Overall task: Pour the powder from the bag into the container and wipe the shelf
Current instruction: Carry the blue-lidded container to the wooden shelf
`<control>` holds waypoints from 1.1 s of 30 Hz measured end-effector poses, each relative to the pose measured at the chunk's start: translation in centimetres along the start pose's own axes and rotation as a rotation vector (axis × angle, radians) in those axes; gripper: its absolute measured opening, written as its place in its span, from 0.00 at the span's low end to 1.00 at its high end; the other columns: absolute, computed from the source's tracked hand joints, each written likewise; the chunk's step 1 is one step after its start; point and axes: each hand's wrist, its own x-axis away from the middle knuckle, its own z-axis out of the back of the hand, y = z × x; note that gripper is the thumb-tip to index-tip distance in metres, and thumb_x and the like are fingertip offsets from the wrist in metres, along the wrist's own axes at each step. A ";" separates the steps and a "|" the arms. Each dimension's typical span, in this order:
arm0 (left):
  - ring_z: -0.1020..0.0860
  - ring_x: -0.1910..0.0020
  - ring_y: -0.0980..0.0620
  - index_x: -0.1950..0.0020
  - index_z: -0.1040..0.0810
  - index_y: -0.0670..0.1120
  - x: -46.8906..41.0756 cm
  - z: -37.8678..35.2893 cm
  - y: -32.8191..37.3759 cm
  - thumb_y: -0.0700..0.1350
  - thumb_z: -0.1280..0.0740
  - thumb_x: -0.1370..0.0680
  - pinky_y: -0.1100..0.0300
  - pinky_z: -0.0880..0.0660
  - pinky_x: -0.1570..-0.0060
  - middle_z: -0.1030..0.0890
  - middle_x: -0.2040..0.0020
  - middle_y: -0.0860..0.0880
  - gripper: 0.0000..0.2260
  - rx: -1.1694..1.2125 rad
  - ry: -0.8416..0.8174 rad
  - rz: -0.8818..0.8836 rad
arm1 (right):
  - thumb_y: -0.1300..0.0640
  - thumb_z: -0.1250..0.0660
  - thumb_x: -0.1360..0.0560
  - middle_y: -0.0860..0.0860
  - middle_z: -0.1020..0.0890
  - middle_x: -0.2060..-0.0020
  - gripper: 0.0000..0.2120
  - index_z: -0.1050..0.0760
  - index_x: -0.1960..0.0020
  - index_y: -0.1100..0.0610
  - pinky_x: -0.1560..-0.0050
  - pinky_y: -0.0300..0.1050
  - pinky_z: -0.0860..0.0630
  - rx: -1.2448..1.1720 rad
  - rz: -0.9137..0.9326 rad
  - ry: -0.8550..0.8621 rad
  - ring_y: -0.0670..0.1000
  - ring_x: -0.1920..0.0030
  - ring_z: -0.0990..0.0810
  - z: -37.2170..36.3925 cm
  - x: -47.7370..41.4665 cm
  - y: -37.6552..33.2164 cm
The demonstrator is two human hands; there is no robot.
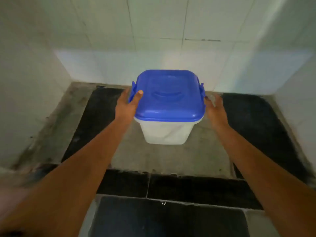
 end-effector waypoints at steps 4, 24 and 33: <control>0.34 0.29 0.46 0.24 0.47 0.48 -5.8 -3.0 -2.6 0.59 0.36 0.25 0.53 0.36 0.31 0.39 0.25 0.46 0.35 0.210 -0.046 0.116 | 0.42 0.43 0.22 0.46 0.21 0.50 0.21 0.30 0.34 0.53 0.44 0.44 0.27 -0.361 -0.110 -0.093 0.45 0.49 0.22 -2.6 -6.4 3.0; 0.20 0.47 0.51 0.36 0.26 0.46 12.8 7.1 2.6 0.49 0.25 0.31 0.61 0.22 0.52 0.20 0.42 0.49 0.25 0.371 -0.006 0.160 | 0.42 0.32 0.30 0.52 0.18 0.45 0.20 0.22 0.42 0.51 0.42 0.55 0.23 -0.759 -0.268 -0.166 0.55 0.43 0.20 5.7 14.2 -0.2; 0.22 0.55 0.56 0.36 0.25 0.44 34.6 17.3 18.5 0.46 0.28 0.28 0.64 0.25 0.52 0.21 0.47 0.49 0.21 0.333 0.035 0.249 | 0.35 0.23 0.47 0.46 0.20 0.39 0.37 0.24 0.39 0.41 0.34 0.57 0.29 -0.727 -0.391 -0.108 0.52 0.39 0.21 20.2 34.5 -14.5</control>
